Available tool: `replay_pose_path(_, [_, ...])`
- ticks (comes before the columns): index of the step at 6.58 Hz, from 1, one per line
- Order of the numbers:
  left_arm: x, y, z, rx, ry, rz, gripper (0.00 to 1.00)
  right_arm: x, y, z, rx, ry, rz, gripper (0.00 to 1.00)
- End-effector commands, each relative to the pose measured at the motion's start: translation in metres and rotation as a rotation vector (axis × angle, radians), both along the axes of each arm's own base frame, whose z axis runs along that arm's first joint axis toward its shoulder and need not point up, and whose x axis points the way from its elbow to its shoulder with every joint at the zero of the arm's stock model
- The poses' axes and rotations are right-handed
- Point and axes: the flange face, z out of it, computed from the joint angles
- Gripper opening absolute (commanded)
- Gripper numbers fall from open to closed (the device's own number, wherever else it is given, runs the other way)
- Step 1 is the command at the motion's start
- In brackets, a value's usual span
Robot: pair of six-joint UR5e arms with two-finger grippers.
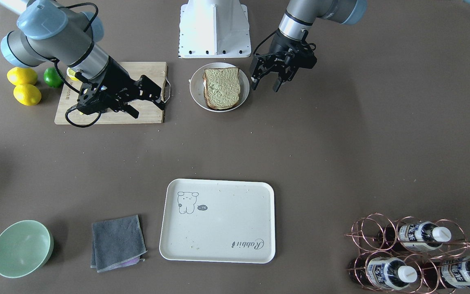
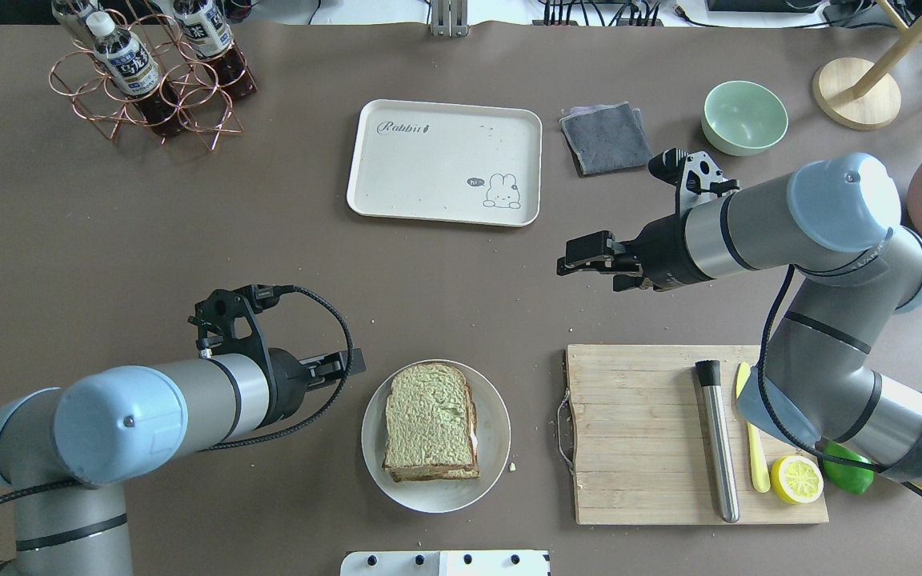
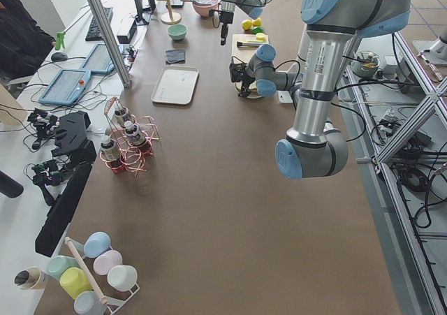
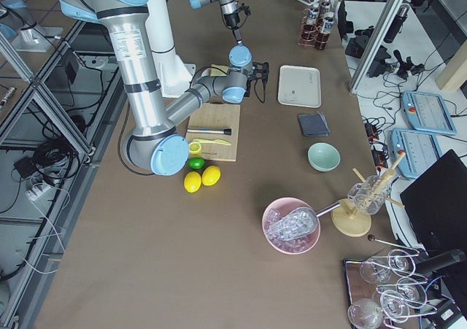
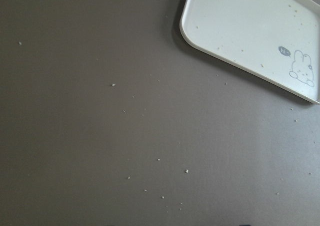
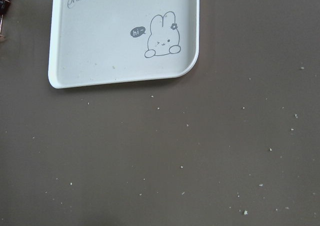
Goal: Make sandwich and place on tray
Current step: 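Release the bread and withdraw the right gripper while the left gripper reaches the plate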
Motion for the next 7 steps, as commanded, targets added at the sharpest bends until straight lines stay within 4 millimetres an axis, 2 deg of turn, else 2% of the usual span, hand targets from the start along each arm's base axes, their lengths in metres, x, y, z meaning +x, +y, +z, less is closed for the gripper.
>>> replay_pose_path(1, [0.039, 0.042, 0.007, -0.005, -0.015, -0.002, 0.73, 0.009, -0.008, 0.005, -0.006, 0.007, 0.020, 0.99])
replay_pose_path(3, [0.066, 0.043, 0.027, -0.006, -0.062, 0.000, 0.54, 0.008, -0.009, 0.006, -0.005, 0.011, 0.028, 0.99])
replay_pose_path(4, [0.070, 0.044, 0.030, -0.007, -0.069, 0.003, 0.45, 0.008, -0.010, 0.007, -0.008, 0.013, 0.030, 0.99])
replay_pose_path(6, [0.079, 0.051, 0.033, -0.007, -0.077, 0.015, 0.41, 0.005, -0.011, 0.011, -0.012, 0.020, 0.030, 0.99])
replay_pose_path(7, [0.087, 0.052, 0.027, -0.007, -0.073, 0.018, 0.40, 0.005, -0.011, 0.011, -0.011, 0.020, 0.031, 0.99])
